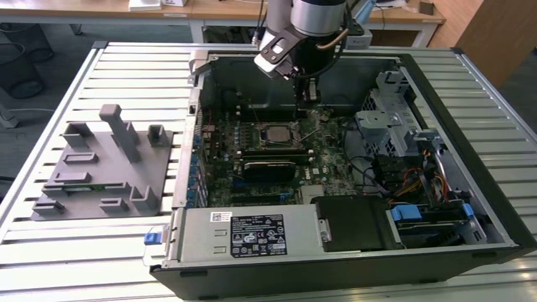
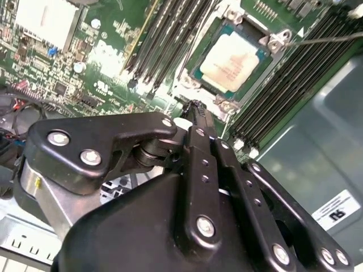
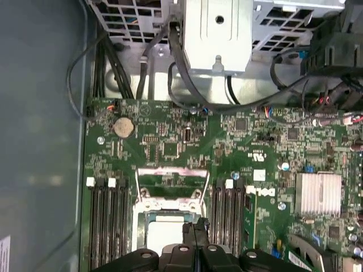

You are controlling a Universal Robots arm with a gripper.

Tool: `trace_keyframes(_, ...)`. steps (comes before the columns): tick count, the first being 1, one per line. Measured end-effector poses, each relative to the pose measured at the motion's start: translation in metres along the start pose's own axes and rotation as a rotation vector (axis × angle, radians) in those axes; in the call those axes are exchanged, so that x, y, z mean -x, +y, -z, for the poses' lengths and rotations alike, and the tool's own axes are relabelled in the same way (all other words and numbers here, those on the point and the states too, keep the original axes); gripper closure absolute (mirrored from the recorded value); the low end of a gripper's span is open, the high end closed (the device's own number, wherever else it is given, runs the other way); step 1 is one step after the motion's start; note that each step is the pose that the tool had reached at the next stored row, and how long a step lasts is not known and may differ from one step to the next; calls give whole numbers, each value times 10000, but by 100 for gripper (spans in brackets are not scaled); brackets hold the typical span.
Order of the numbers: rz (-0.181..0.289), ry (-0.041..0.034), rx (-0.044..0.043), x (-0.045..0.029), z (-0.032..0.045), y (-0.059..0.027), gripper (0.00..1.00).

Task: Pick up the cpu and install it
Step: 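Close the cpu cover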

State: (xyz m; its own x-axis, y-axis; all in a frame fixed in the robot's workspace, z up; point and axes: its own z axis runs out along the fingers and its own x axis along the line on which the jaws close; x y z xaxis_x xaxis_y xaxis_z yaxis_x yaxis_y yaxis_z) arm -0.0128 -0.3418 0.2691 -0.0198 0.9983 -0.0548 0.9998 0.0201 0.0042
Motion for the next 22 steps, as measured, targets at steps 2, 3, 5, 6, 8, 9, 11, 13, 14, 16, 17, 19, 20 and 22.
trace_keyframes(2, 1, 0, -1, 0, -7, 36, 89)
trace_keyframes(3, 3, -1, -1, 0, -9, 58, 89)
trace_keyframes(5, 10, 0, 1, -1, -14, 104, 89)
trace_keyframes(6, 15, 1, 1, -1, -16, 132, 89)
trace_keyframes(8, 23, 1, 1, -3, -20, 197, 89)
trace_keyframes(9, 23, 2, 2, -6, -23, 231, 89)
trace_keyframes(11, 26, 1, 1, -13, -27, 303, 89)
trace_keyframes(13, 25, 0, 1, -26, -33, 365, 89)
trace_keyframes(14, 26, 0, 1, -36, -37, 389, 89)
trace_keyframes(16, 25, 1, 1, -65, -46, 433, 89)
trace_keyframes(17, 25, 1, 1, -82, -50, 455, 89)
trace_keyframes(19, 25, 1, -3, -113, -61, 505, 89)
trace_keyframes(20, 26, 3, -7, -118, -69, 532, 89)
trace_keyframes(22, 26, 0, -24, -123, -84, 580, 89)
